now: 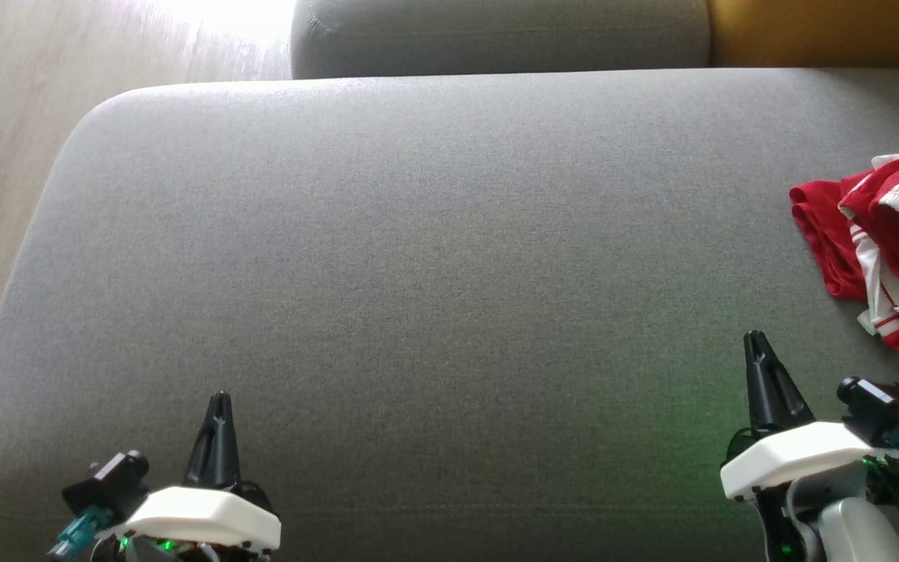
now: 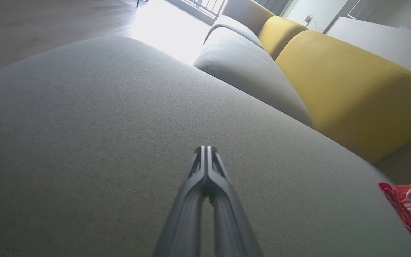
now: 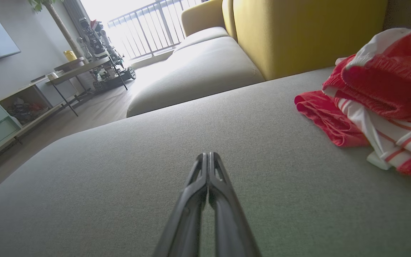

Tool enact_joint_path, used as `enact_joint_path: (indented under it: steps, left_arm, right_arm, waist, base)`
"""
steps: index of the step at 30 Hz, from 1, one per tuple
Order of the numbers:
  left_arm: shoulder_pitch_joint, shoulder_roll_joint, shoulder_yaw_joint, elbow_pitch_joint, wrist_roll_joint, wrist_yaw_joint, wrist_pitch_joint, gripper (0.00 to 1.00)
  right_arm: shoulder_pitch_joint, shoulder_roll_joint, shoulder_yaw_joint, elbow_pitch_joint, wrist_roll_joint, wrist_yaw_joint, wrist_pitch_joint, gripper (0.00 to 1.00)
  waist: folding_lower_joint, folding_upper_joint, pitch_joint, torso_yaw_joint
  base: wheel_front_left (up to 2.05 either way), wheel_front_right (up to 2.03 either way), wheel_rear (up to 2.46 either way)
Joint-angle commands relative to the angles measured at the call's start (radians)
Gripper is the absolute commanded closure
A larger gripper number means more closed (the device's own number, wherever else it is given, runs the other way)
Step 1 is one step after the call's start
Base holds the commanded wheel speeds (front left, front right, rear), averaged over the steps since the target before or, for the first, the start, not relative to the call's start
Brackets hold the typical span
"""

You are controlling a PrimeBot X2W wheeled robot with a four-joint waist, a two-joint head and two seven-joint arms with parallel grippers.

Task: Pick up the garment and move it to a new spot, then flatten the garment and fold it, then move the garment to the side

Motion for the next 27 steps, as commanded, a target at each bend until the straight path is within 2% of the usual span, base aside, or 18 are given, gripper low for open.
enact_joint_path:
  steps: [1,27]
  left_arm:
    - [-0.045,0.013,0.022,-0.025,-0.023,-0.01,0.003,1.0]
    - [-0.083,0.024,0.065,-0.004,-0.309,-0.05,0.07,1.0]
  right_arm:
    - [-0.041,0.001,-0.003,-0.037,0.026,0.0,0.005,1.0]
    - [-0.045,0.002,-0.02,-0.039,0.348,0.0,0.082,1.0]
  waist:
    - [0.0,0.0,0.0,-0.001]
    - [0.0,0.0,-0.007,-0.02]
  base:
    - [0.0,0.0,0.0]
    - [0.0,0.0,0.0]
